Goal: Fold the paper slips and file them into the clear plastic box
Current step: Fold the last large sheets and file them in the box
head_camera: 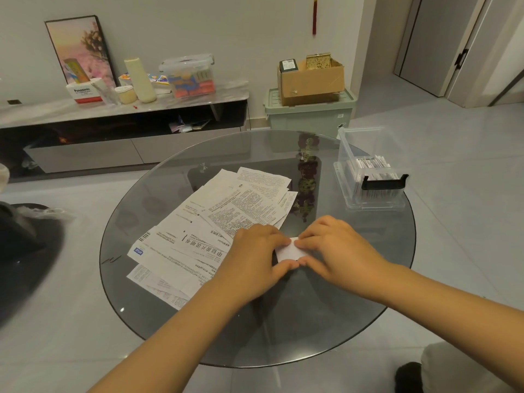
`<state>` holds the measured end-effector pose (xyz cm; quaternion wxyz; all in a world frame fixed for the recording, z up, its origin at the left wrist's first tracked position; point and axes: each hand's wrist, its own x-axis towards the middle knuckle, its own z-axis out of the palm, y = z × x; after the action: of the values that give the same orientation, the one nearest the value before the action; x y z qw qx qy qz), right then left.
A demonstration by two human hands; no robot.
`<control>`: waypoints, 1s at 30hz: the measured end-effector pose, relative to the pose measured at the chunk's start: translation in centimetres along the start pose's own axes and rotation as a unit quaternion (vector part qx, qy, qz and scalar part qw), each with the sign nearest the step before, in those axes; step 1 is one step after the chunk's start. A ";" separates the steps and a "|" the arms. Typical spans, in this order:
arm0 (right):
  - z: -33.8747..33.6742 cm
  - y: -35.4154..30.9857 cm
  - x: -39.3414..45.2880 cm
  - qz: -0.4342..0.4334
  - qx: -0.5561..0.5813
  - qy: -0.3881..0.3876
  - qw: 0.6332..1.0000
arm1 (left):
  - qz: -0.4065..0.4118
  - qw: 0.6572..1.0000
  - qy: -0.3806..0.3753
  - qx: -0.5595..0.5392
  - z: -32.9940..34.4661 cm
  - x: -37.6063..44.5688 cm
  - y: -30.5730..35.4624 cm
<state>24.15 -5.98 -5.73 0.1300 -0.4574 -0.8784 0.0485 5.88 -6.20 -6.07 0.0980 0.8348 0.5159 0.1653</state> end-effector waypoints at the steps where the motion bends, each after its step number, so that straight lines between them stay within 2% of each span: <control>1: -0.1 0.1 0.1 -0.005 -0.011 -0.008 1.000 | 0.012 1.000 -0.001 0.021 -0.1 0.1 -0.1; 5: -0.4 0.1 0.5 -0.008 -0.025 -0.027 0.999 | 0.071 0.995 -0.012 0.073 -0.3 0.0 0.1; 9: -0.6 0.1 0.3 -0.008 -0.049 0.006 0.999 | 0.071 0.994 0.023 0.085 -0.4 0.1 0.8; 12: -0.8 -0.3 0.0 -0.004 -0.064 0.046 0.997 | 0.021 0.999 0.033 0.032 -0.8 0.2 1.5; 14: -1.3 -0.5 -0.2 0.013 -0.031 0.091 0.995 | -0.018 0.998 0.046 -0.033 -1.0 0.1 2.0; 19: -3.9 -0.5 -0.7 0.074 0.086 0.104 0.988 | -0.132 0.962 0.091 -0.223 -2.1 1.2 3.7; 24: -6.6 0.3 -0.3 0.142 0.174 0.102 0.969 | -0.144 0.944 0.100 -0.279 -3.5 3.1 4.8; 30: -9.6 2.4 0.1 0.215 0.241 0.092 0.942 | -0.113 0.924 0.093 -0.354 -5.1 6.0 5.7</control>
<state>28.63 -4.81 3.02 0.3035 -0.5925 -0.7056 0.2428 11.14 -3.40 1.59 0.3567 0.6630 0.5212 0.4020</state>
